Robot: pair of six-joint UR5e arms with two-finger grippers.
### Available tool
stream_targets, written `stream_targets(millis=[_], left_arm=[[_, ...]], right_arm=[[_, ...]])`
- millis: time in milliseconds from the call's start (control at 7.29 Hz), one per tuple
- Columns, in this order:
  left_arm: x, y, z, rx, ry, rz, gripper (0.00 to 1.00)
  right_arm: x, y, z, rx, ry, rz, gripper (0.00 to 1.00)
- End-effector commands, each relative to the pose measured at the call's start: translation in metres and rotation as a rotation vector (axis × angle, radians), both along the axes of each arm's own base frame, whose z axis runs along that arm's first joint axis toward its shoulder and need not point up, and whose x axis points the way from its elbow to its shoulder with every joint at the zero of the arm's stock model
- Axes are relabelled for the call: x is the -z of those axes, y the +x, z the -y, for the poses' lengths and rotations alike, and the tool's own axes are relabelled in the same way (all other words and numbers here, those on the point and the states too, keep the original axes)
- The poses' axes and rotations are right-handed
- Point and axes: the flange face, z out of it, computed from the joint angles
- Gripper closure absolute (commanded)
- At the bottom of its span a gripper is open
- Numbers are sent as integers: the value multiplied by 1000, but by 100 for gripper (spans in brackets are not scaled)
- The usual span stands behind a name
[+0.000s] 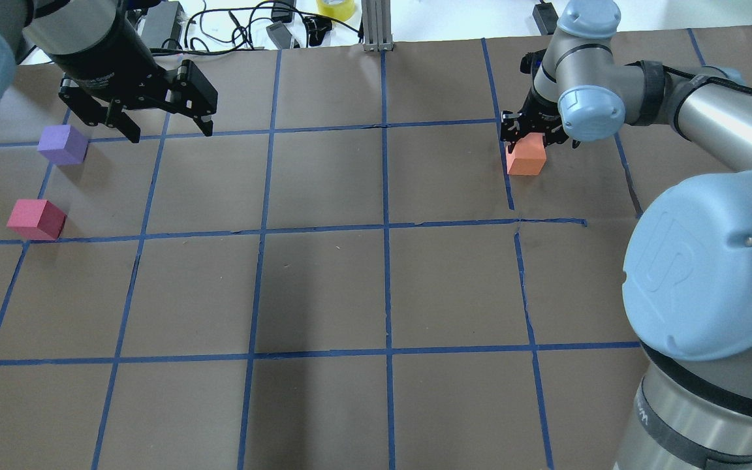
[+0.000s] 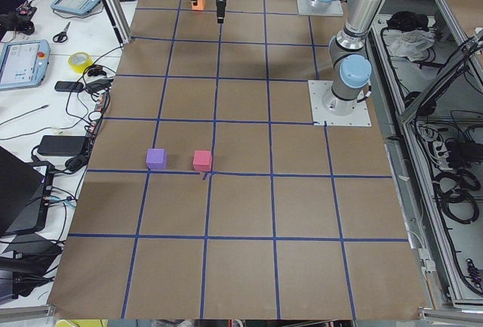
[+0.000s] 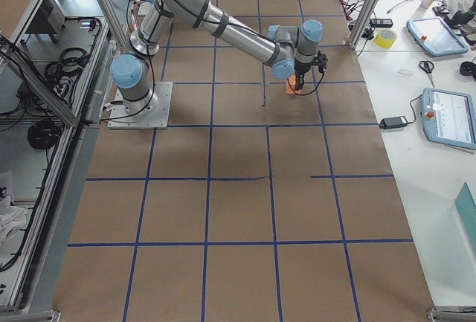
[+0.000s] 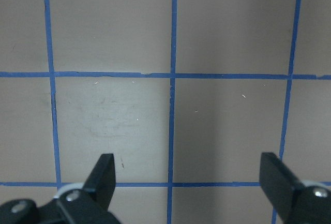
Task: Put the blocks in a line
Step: 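Lower the right gripper over the orange cube and close on it, then carry the orange cube with the right gripper toward the left arm's side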
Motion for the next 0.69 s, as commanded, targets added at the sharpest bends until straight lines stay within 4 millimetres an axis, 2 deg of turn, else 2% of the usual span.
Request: stream_targets(millis=[0,137,274,411,548], left_arm=[[0,0,0,0,0,0,0],[0,0,0,0,0,0,0],[0,0,0,0,0,0,0],[0,0,0,0,0,0,0],[0,0,0,2,0,0,0]], right_arm=[[-17,32,4,41,-41,2,66],[-37,71,7,9,-77,-9,66],[-48,98,7,43,-91,7,66],[-54,137,0,47,-96,21,66],[-54,186,-13,32,-100,30,66]])
